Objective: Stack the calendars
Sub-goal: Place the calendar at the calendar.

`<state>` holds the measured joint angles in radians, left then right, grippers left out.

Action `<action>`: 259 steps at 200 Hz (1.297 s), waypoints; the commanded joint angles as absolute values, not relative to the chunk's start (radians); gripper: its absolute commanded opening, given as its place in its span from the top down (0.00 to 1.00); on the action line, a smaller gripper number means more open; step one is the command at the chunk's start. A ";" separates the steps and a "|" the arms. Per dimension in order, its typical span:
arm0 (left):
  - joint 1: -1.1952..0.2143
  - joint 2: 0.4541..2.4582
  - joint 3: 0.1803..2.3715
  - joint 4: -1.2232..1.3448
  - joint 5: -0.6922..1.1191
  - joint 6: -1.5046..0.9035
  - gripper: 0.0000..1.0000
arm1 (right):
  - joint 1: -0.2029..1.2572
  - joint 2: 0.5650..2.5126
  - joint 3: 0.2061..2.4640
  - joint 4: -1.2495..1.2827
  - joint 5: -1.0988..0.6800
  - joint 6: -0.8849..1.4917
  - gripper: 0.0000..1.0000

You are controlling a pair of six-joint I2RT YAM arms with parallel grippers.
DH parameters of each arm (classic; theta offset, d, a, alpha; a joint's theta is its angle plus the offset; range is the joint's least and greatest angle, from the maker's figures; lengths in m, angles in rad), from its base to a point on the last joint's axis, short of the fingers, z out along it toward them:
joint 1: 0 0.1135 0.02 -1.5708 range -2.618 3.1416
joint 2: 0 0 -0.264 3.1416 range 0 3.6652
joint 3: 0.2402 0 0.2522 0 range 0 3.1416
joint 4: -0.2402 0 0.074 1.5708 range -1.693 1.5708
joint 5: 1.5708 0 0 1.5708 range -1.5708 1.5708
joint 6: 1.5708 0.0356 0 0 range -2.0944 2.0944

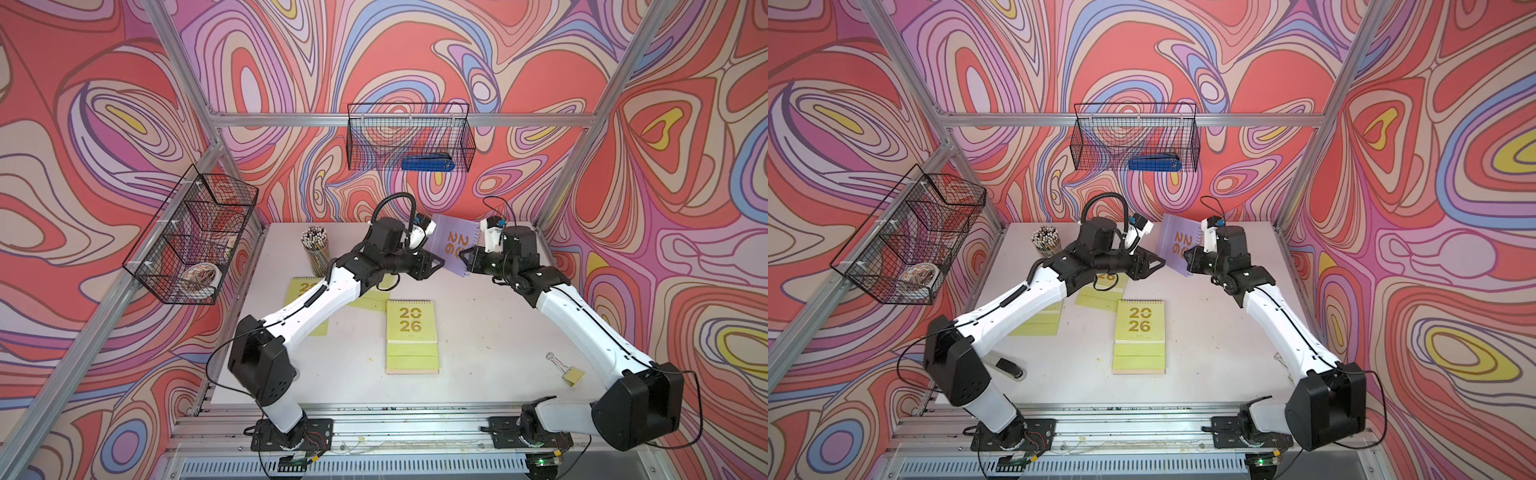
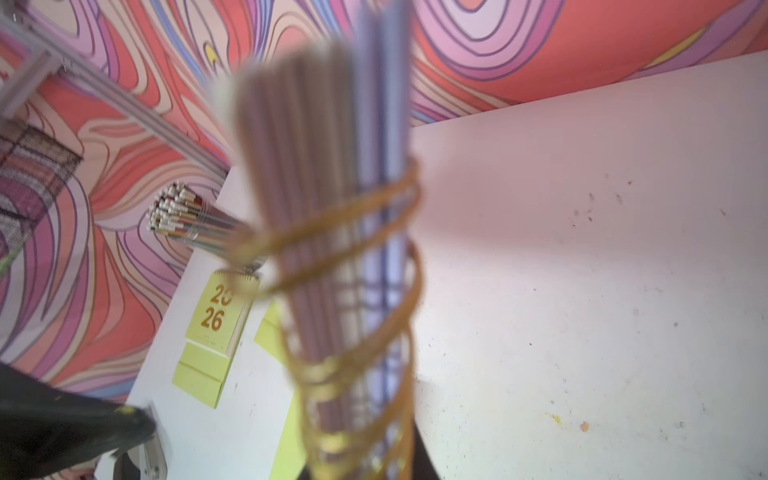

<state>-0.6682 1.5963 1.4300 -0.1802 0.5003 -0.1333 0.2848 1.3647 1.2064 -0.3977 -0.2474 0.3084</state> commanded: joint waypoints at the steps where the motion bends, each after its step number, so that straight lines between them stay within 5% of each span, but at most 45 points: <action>1: -0.657 1.472 1.314 -0.074 0.507 0.211 0.53 | 0.340 1.387 1.270 -0.469 -0.172 0.102 1.00; 73: -0.533 1.330 1.299 -0.247 0.792 0.488 0.47 | 0.507 1.289 1.237 -0.505 -0.108 -0.345 1.00; 259: -0.495 1.518 1.578 -0.502 0.906 0.714 0.41 | 0.633 1.184 1.200 -0.482 -0.061 -0.500 1.00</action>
<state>-0.5018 1.4986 1.5364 -0.4438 0.8654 0.6640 0.6201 1.2224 1.2037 -0.5377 -0.0669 -0.4812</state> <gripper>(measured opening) 0.601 0.142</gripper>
